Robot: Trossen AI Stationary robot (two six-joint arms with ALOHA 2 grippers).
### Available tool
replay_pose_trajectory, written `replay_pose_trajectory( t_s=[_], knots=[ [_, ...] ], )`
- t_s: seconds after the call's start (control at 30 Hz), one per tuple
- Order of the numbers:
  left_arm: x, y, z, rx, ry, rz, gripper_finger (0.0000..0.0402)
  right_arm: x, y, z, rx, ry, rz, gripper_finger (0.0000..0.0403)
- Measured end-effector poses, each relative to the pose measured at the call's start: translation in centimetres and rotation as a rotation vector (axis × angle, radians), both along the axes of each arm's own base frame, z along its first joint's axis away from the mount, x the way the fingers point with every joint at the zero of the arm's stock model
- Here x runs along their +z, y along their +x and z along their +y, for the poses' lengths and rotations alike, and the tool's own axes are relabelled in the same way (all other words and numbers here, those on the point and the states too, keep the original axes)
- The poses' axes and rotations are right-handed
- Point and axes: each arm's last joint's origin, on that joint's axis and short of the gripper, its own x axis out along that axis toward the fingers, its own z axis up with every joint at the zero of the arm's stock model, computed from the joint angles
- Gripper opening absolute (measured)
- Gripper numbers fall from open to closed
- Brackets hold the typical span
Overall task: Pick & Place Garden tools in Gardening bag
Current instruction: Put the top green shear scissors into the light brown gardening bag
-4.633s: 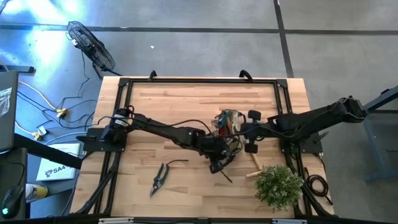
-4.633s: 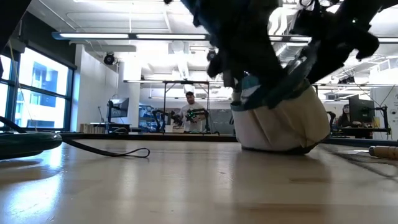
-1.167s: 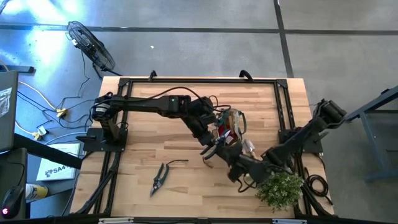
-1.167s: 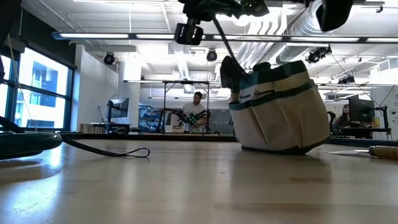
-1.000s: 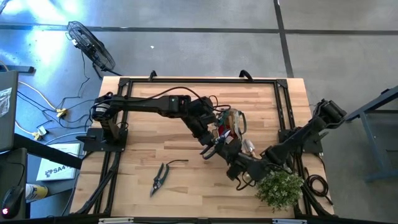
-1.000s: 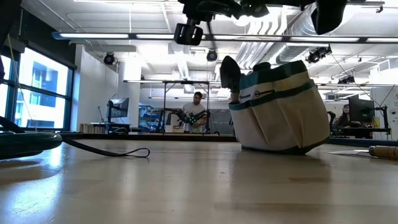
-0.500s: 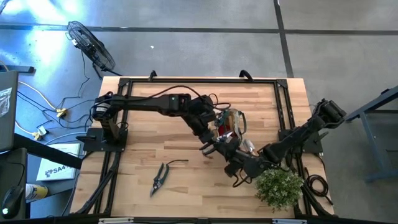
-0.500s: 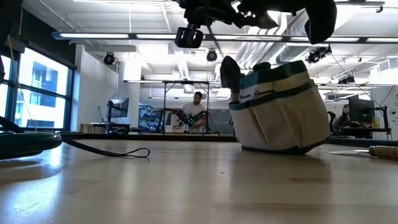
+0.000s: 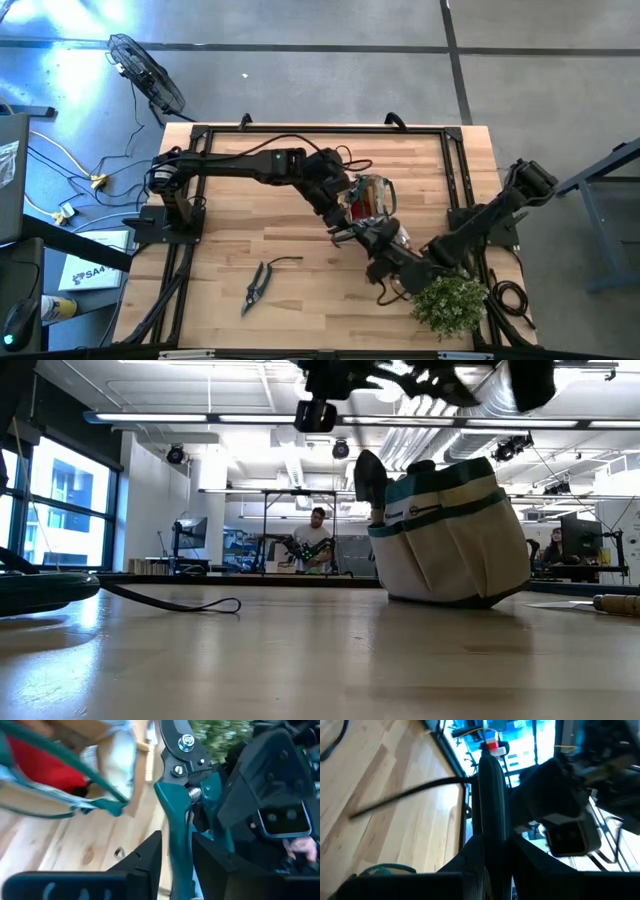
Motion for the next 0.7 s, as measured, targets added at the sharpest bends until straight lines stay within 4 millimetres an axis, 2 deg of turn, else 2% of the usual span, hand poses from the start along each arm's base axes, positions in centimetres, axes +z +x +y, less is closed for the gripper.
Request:
replay_pose_trajectory(
  t_s=[0.13, 0.23, 0.33, 0.43, 0.53, 0.7],
  knots=[
    [0.7, 0.0, 0.5, -0.046, -0.041, -0.054, 0.0109, 1.5, -1.9, 1.4, 0.045, 0.086, -0.082, 0.0056],
    [1.0, -0.1, 1.0, -0.058, -0.04, -0.086, 0.0111, 3.0, -3.9, 2.1, 0.066, 0.222, -0.183, 0.0056],
    [1.4, -0.6, 1.4, -0.067, -0.006, -0.101, 0.0112, 3.9, -6.0, 2.3, 0.164, 0.429, -0.215, 0.0056],
    [2.2, -1.4, 1.7, -0.088, 0.029, -0.124, 0.0112, 4.4, -7.5, 1.8, 0.272, 0.738, -0.175, 0.0056],
    [2.6, -1.9, 1.7, -0.113, 0.073, -0.151, 0.0113, 4.5, -8.1, 1.2, 0.283, 0.982, -0.12, 0.0056],
    [3.5, -3.1, 1.2, -0.155, 0.15, -0.163, 0.0113, 3.8, -7.3, 1.3, 0.341, 1.122, -0.007, 0.0056]
  ],
)
